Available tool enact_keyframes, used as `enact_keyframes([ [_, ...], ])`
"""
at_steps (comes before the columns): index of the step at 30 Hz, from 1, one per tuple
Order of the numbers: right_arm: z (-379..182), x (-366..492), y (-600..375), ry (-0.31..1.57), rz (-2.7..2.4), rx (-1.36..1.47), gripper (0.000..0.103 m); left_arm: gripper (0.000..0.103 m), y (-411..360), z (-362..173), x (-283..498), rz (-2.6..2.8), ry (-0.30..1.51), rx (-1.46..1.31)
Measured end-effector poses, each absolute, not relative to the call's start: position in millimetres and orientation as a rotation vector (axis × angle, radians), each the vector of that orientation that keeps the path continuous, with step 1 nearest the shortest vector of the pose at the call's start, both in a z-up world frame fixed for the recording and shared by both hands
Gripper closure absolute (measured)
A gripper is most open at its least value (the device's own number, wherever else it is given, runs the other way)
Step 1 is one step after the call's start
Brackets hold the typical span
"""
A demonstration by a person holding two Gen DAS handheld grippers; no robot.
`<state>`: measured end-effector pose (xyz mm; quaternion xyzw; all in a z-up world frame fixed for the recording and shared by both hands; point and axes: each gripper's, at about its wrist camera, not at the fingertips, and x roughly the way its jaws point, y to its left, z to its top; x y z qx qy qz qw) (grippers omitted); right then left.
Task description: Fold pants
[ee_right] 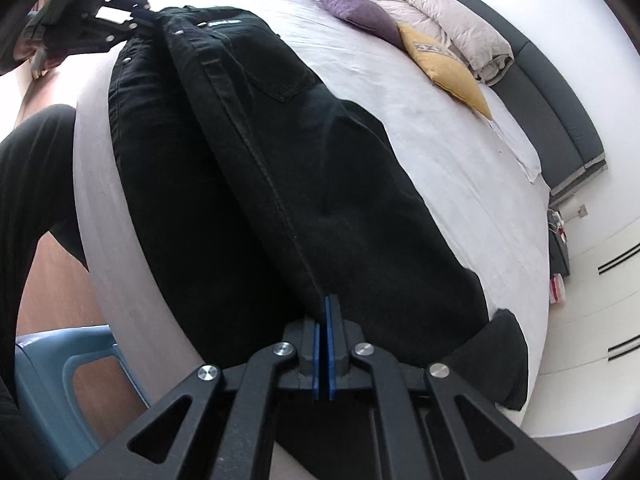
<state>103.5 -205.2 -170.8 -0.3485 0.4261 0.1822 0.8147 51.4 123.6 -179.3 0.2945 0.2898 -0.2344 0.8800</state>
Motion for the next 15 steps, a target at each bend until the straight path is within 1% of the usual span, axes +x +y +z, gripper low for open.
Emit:
enact_keyframes([
  [6, -167.0, 97.9, -200.5, 0.899, 0.378, -0.809, 0.1, 0.096, 124.8, -195.1, 29.8, -0.481, 0.609, 0.6],
  [15, -172.9, 70.8, -189.4, 0.906, 0.41, -0.854, 0.1, 0.096, 139.4, -187.8, 28.3, -0.486, 0.61, 0.587],
])
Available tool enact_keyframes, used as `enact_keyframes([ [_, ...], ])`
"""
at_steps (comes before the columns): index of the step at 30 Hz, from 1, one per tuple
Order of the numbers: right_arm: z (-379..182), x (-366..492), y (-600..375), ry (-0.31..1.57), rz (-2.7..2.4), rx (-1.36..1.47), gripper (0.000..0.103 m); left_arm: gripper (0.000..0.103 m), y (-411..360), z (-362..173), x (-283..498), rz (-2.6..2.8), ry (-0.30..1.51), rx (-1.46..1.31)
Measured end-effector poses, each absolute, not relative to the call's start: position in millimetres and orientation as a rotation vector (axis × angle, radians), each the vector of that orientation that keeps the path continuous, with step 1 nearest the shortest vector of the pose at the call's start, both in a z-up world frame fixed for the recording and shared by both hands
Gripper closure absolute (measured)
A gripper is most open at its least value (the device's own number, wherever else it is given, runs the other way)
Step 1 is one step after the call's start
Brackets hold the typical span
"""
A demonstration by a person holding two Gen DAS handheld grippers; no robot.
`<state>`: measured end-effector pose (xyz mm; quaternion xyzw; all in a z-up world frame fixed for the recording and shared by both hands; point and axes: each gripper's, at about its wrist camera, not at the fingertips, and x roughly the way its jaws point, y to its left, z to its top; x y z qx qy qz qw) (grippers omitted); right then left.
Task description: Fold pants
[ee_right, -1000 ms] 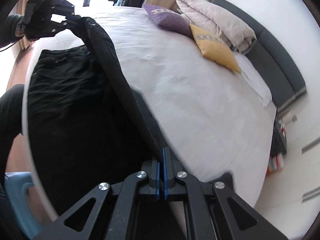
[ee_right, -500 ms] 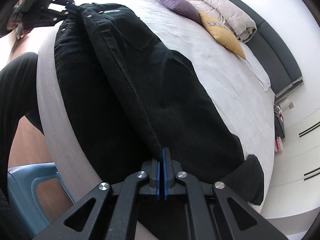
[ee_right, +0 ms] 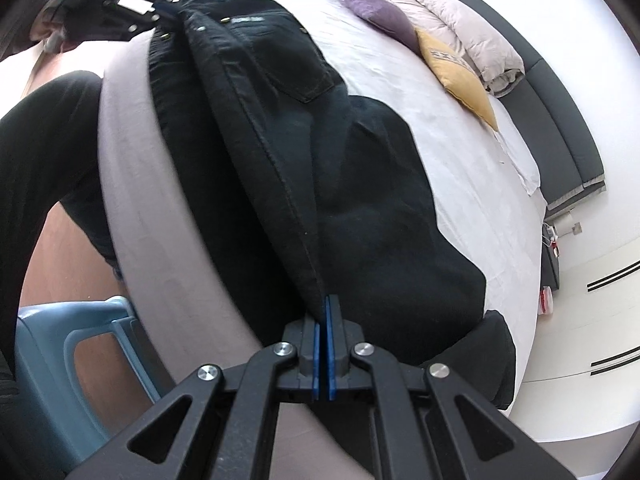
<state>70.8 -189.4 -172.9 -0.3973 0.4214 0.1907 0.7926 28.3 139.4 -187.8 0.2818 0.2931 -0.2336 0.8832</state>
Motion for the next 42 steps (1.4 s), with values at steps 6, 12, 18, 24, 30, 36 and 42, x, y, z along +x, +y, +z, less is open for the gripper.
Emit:
enact_keyframes([
  [6, -179.9, 74.7, -195.1, 0.927, 0.399, -0.844, 0.1, 0.096, 135.5, -182.7, 35.2, -0.488, 0.626, 0.559],
  [12, -195.8, 77.6, -197.7, 0.941, 0.391, -0.828, 0.099, 0.094, 137.1, -189.1, 37.1, -0.488, 0.629, 0.552],
  [18, -196.8, 82.7, -203.8, 0.927, 0.385, -0.743, 0.098, 0.07, 138.4, -177.5, 36.0, -0.484, 0.713, 0.574],
  [24, -199.3, 78.2, -203.5, 0.904, 0.363, -0.712, 0.095, 0.025, 144.5, -123.0, 24.2, -0.537, 0.704, 0.442],
  [30, -185.8, 69.0, -218.8, 0.893, 0.319, -0.633, 0.023, 0.025, 107.3, -102.6, 61.0, -0.537, 0.663, 0.344],
  [36, -150.5, 58.5, -257.5, 0.896, 0.288, -0.42, 0.023, 0.025, 68.5, -162.5, 108.7, -0.511, 0.876, 0.363],
  [42, -108.8, 131.7, -347.7, 0.943, 0.044, 0.025, 0.023, 0.025, 76.5, -181.9, 107.9, -0.486, 0.899, 0.274],
])
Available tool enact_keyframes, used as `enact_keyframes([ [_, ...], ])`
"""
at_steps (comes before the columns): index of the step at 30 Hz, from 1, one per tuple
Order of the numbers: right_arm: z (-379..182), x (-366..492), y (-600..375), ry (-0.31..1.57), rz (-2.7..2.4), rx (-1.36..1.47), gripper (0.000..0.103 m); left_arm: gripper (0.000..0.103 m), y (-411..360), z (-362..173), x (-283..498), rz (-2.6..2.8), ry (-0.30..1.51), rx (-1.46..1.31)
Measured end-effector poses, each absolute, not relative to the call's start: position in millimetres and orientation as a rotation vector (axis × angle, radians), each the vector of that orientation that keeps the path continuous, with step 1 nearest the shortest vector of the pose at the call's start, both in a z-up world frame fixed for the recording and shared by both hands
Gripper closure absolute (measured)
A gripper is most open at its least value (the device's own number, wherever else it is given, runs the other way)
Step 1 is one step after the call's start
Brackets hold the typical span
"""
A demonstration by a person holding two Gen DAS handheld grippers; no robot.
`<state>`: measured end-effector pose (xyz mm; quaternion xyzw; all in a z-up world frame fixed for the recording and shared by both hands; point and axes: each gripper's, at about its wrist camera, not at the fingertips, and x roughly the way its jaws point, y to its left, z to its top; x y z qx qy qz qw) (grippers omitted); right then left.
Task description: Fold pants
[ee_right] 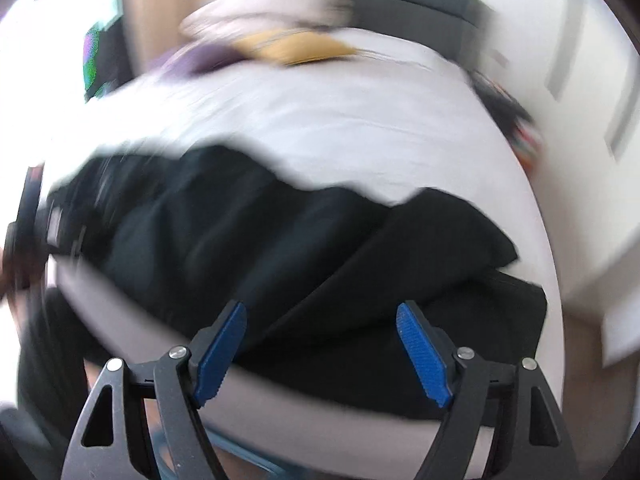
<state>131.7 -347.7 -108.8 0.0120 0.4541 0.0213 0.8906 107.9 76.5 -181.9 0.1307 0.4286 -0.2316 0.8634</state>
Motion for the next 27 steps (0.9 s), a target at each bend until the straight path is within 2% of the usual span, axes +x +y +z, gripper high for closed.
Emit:
enact_keyframes([
  [4, -103.3, 200.7, -386.5, 0.984, -0.1, 0.171, 0.023, 0.024, 73.4, -182.4, 104.8, -0.472, 0.886, 0.282],
  [8, -127.5, 266.1, -408.8, 1.136, -0.198, 0.25, 0.023, 0.024, 76.3, -185.0, 103.8, -0.466, 0.882, 0.283],
  [14, -170.6, 325.3, -403.3, 1.293, -0.321, 0.102, 0.023, 0.023, 75.4, -188.1, 101.4, -0.45, 0.87, 0.274],
  [16, -184.1, 337.6, -393.1, 1.332, -0.331, 0.016, 0.027, 0.023, 73.6, -188.7, 101.7, -0.448, 0.869, 0.274],
  [17, -188.9, 339.9, -391.1, 1.341, -0.34, -0.027, 0.038, 0.023, 73.1, -189.3, 101.8, -0.448, 0.869, 0.273],
  [18, -195.6, 343.5, -389.3, 1.356, -0.343, -0.057, 0.053, 0.023, 73.2, -189.4, 101.8, -0.45, 0.867, 0.271],
  [20, -199.4, 344.9, -394.2, 1.358, -0.332, -0.026, 0.069, 0.023, 73.8, -189.9, 102.3, -0.452, 0.866, 0.271],
  [22, -198.4, 343.0, -401.3, 1.344, -0.319, 0.003, 0.078, 0.023, 74.4, -190.1, 102.1, -0.451, 0.864, 0.27],
  [23, -197.5, 340.9, -404.7, 1.339, -0.316, 0.007, 0.09, 0.023, 74.1, -190.2, 102.3, -0.451, 0.864, 0.269],
  [27, -182.5, 325.6, -429.0, 1.271, -0.283, 0.094, 0.094, 0.022, 73.2, -190.4, 101.8, -0.444, 0.865, 0.268],
])
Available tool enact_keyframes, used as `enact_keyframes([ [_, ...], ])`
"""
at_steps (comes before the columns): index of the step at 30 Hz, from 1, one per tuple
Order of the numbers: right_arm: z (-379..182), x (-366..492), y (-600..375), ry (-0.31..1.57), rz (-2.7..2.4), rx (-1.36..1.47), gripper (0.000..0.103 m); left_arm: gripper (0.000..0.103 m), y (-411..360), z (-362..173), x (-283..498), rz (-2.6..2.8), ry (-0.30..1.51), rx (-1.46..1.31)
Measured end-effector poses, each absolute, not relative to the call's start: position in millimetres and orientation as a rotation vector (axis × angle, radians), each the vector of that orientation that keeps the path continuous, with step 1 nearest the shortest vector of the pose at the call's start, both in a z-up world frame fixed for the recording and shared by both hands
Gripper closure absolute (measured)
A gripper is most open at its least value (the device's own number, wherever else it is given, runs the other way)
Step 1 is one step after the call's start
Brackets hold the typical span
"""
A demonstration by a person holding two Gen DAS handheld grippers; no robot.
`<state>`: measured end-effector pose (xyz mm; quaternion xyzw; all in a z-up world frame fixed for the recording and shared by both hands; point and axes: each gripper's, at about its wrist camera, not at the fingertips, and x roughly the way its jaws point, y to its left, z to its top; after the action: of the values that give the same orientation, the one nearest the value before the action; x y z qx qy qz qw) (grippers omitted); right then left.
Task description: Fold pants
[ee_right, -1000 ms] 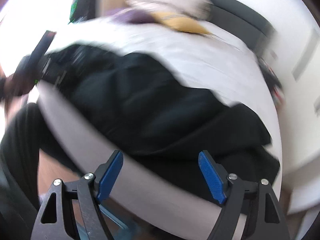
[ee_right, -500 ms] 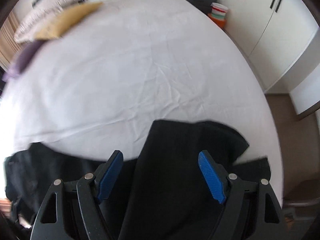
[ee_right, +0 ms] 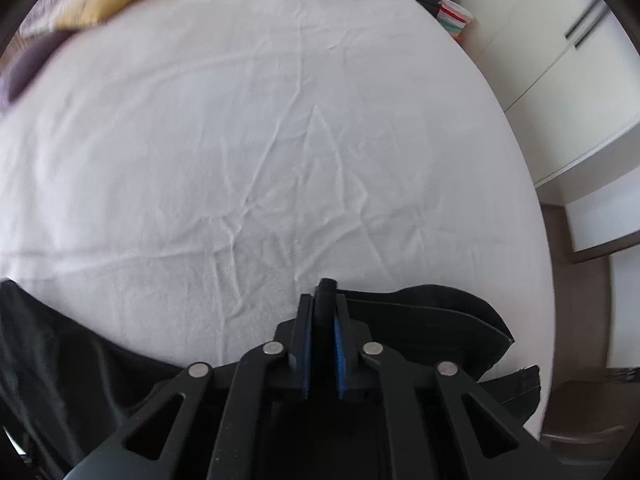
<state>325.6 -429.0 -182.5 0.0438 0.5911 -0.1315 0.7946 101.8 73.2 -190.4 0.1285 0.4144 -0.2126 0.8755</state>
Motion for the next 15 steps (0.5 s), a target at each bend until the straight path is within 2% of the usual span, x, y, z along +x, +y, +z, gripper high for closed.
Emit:
enact_keyframes([
  [4, -147.9, 287.3, -452.6, 1.127, -0.241, 0.219, 0.095, 0.021, 69.4, -189.8, 104.0, -0.427, 0.876, 0.271],
  [9, -105.0, 193.3, -483.0, 0.902, -0.223, 0.355, 0.095, 0.02, 65.2, -190.3, 106.4, -0.409, 0.881, 0.274],
  [12, -114.7, 125.1, -514.3, 0.81, -0.254, 0.495, 0.095, 0.019, 62.3, -191.2, 108.3, -0.394, 0.884, 0.273],
  [15, -154.8, 69.2, -545.1, 0.779, -0.317, 0.666, 0.095, 0.017, 58.8, -192.2, 111.0, -0.38, 0.887, 0.274],
])
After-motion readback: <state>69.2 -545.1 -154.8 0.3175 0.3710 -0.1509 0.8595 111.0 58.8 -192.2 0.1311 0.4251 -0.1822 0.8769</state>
